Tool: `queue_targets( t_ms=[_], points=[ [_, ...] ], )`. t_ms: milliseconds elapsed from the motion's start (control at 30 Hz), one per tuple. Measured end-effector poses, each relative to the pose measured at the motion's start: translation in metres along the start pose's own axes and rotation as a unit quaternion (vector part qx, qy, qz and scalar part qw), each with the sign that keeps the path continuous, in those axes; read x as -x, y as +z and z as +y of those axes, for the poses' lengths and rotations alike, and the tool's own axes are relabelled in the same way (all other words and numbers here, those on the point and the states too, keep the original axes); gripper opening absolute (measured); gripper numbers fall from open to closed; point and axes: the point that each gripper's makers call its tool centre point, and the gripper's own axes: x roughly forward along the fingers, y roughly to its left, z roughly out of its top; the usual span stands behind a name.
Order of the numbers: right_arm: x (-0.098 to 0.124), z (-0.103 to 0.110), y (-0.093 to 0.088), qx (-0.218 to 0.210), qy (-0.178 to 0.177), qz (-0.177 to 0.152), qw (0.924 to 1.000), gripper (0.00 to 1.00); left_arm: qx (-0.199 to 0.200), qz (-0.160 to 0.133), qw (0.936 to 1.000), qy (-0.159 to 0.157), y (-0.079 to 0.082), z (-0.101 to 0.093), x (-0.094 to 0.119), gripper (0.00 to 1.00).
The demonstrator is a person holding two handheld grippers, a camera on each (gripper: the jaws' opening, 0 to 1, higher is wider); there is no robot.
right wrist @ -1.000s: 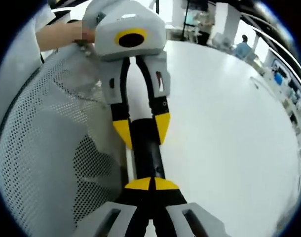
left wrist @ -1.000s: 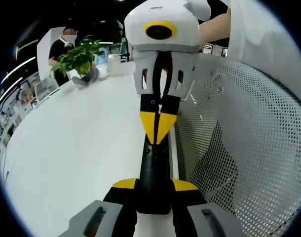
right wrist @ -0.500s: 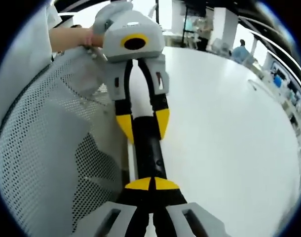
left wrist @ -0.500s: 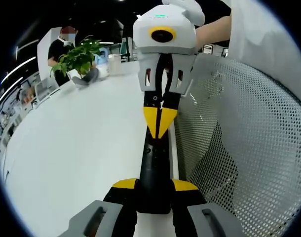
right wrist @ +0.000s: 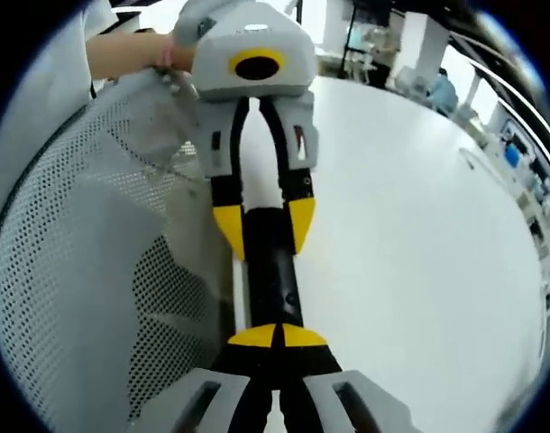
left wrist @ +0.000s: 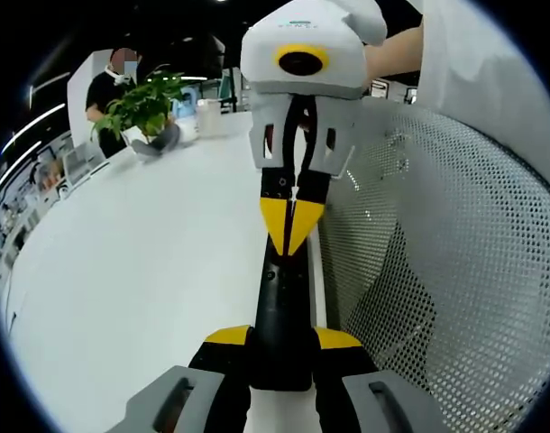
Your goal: Press the specified remote control buttons in sequence, fully releasing each button before pressing the next.
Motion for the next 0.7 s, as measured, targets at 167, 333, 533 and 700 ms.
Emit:
queue_targets(
  t_ms=[167,333,533,700],
  points=[
    [0.0,0.002,0.001,0.037,0.012,-0.008,0.9992,0.0,0.0,-0.001,1.0,0.0,0.0,0.0,0.0,0.25],
    [0.002,0.002,-0.001,0.011,0.015,-0.018,0.9997,0.0,0.002,-0.001,1.0,0.003,0.0,0.0,0.0,0.25],
    [0.006,0.002,-0.007,0.004,0.012,-0.015,0.9998,0.0,0.0,-0.002,1.0,0.001,0.001,0.0,0.0,0.25],
    [0.007,0.002,-0.009,0.006,0.004,-0.008,0.9999,0.0,0.0,-0.003,1.0,0.001,0.001,0.0,-0.001,0.25]
  ],
)
